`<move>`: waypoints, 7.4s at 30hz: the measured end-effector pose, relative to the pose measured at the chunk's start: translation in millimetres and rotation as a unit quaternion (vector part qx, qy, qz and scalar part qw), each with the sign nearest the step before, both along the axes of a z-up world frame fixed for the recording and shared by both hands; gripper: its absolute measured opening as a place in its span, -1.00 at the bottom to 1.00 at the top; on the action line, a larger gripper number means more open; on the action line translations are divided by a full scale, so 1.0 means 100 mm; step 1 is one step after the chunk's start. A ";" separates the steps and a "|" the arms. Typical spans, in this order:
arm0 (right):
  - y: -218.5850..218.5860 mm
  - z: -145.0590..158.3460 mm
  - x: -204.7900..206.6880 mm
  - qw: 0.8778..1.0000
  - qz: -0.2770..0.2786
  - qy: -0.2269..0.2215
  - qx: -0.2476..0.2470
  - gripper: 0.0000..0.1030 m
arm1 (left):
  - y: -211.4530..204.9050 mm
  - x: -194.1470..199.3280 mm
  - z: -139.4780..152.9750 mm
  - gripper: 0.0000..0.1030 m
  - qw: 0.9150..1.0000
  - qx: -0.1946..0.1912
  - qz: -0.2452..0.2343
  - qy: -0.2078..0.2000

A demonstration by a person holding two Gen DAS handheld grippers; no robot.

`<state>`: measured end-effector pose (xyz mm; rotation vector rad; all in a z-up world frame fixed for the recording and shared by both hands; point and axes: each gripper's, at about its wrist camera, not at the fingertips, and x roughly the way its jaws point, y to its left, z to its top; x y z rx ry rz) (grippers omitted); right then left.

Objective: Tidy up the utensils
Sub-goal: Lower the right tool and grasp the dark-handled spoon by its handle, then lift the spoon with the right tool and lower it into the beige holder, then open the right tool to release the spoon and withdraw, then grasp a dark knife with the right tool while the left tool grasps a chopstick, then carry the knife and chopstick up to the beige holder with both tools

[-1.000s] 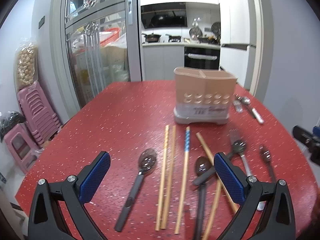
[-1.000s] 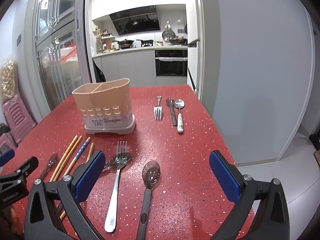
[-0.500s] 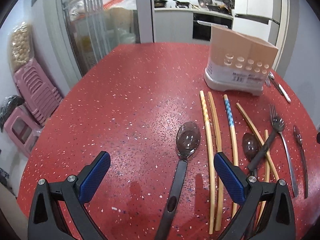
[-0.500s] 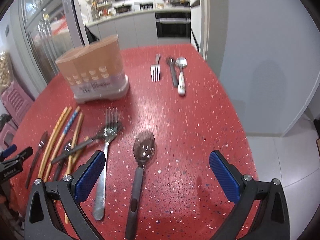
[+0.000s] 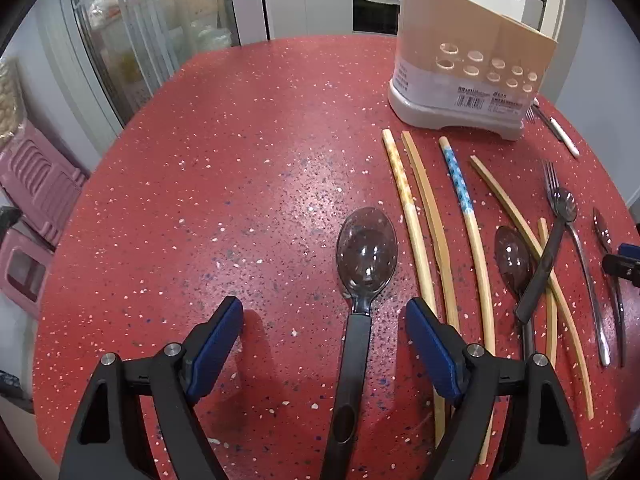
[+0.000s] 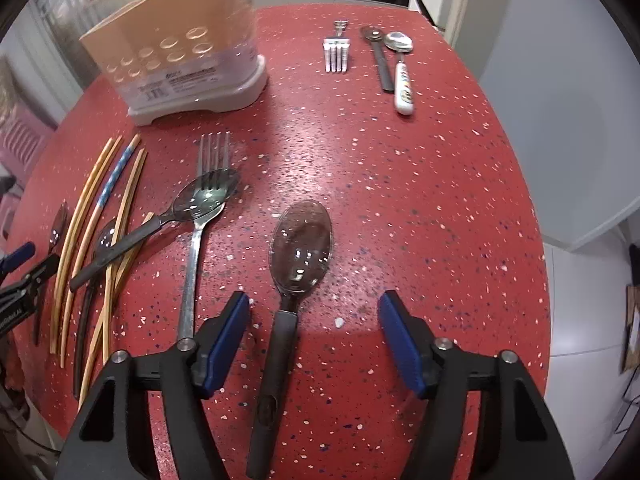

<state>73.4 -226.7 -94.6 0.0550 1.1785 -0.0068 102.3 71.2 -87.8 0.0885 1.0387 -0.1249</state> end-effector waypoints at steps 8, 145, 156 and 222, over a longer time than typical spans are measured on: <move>0.11 0.00 0.15 0.999 0.033 0.031 -0.015 0.02 | -0.07 0.16 0.02 0.66 0.999 -0.007 -0.037 0.035; -0.05 0.22 0.37 0.977 0.004 0.007 0.213 0.56 | -0.46 -0.03 0.38 1.00 0.997 0.005 0.015 -0.082; 0.09 -0.07 0.53 0.928 -0.032 0.071 0.364 -0.06 | -0.03 0.06 0.13 1.00 0.997 -0.037 0.060 -0.031; -0.03 0.85 0.32 0.947 0.068 -0.116 0.293 -0.94 | -0.24 0.18 1.13 -0.38 0.974 -0.169 0.037 -0.147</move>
